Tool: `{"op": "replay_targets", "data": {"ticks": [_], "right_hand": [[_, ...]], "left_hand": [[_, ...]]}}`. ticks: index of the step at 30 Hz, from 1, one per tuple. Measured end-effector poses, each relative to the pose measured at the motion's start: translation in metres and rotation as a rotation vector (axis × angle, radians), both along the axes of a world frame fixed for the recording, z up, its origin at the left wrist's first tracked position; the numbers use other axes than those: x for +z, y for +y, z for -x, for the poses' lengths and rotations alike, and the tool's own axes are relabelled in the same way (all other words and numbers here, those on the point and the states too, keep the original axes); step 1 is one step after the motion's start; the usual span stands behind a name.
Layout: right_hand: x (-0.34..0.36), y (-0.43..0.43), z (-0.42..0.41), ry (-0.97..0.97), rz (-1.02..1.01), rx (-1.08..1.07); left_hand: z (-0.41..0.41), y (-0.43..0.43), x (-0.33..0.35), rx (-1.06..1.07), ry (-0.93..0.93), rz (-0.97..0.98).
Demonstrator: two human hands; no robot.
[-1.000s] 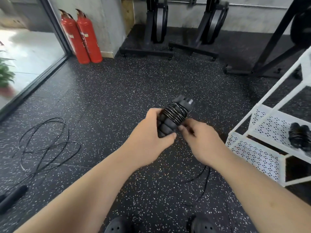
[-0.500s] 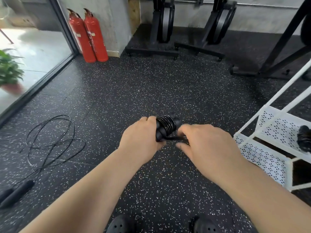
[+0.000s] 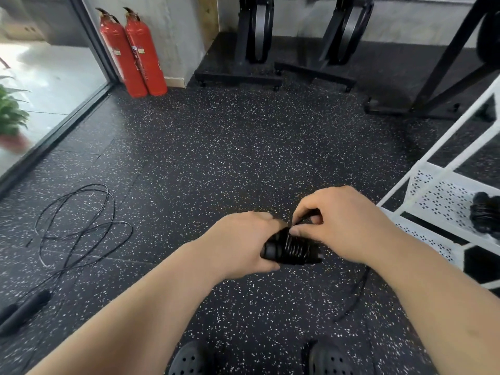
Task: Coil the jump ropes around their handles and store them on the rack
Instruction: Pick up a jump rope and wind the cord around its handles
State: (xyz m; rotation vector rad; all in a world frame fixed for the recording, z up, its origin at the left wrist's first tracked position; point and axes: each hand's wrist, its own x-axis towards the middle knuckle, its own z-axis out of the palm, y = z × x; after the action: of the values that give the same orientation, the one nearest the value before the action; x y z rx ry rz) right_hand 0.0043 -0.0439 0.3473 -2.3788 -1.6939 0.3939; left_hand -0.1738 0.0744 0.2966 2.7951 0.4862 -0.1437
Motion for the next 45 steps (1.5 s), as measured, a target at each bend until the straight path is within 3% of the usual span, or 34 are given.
{"op": "replay_targets", "data": {"ticks": [5,17,21,25,31,36,41,45], "right_hand": [[-0.005,0.002,-0.017,0.316,0.066,0.001],[-0.001,-0.013,-0.045,0.789,0.147,-0.036],[0.003,-0.015,-0.05,0.999,0.143,-0.083],[0.0,-0.011,-0.035,1.174,0.011,-0.194],[-0.03,0.013,-0.006,0.763,-0.202,-0.362],[-0.036,0.014,0.017,0.269,-0.131,-0.058],[-0.026,0.007,0.028,-0.063,-0.098,-0.035],[-0.014,0.005,0.037,-0.174,-0.073,-0.063]], "left_hand": [[-0.001,-0.005,0.009,-0.071,-0.065,-0.003],[-0.006,-0.022,0.03,-0.042,-0.123,0.272],[-0.003,-0.024,0.042,0.011,-0.278,0.509],[0.0,-0.027,0.05,0.142,-0.461,0.6],[-0.005,-0.017,0.039,0.461,-0.563,0.531],[-0.006,0.004,0.032,0.713,-0.506,0.564],[0.0,0.017,0.025,0.703,-0.39,0.538],[0.0,0.02,0.017,0.705,-0.377,0.494]]}}
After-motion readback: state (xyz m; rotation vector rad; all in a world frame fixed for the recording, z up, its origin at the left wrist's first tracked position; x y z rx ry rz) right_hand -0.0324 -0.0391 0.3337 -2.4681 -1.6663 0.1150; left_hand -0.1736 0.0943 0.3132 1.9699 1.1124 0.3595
